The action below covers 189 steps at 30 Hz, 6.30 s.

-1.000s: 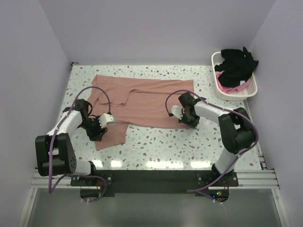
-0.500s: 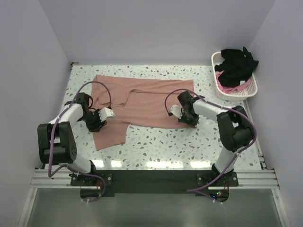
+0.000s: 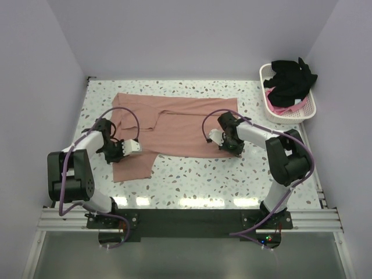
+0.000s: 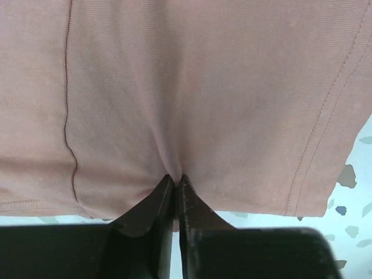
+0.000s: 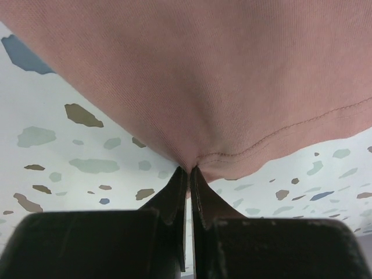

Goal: Fold and stack the t-shirts
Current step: Fold the tshirt

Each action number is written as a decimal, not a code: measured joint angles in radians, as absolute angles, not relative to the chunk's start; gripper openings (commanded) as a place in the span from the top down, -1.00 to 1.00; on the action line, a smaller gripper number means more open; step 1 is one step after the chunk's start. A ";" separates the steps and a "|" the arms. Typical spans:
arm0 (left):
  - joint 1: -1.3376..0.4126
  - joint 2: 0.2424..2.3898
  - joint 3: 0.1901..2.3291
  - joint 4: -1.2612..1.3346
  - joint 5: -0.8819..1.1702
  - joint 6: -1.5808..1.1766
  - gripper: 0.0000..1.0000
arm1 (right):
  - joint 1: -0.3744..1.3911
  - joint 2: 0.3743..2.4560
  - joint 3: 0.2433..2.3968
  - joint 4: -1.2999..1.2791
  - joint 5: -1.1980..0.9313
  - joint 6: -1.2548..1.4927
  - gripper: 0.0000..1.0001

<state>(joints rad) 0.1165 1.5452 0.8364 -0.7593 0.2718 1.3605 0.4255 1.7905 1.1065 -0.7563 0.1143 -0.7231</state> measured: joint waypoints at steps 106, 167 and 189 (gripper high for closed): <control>0.038 1.657 1.226 -0.796 0.443 0.574 -0.04 | 0.239 2.227 1.893 -1.269 -0.101 -0.571 0.24; -0.241 2.103 1.605 -0.493 0.193 0.292 0.34 | 0.241 2.231 1.822 -1.203 -0.123 -0.513 0.26; 0.186 1.807 1.366 -0.727 0.476 0.169 0.17 | 0.372 2.231 2.010 -1.058 -0.468 -0.217 0.17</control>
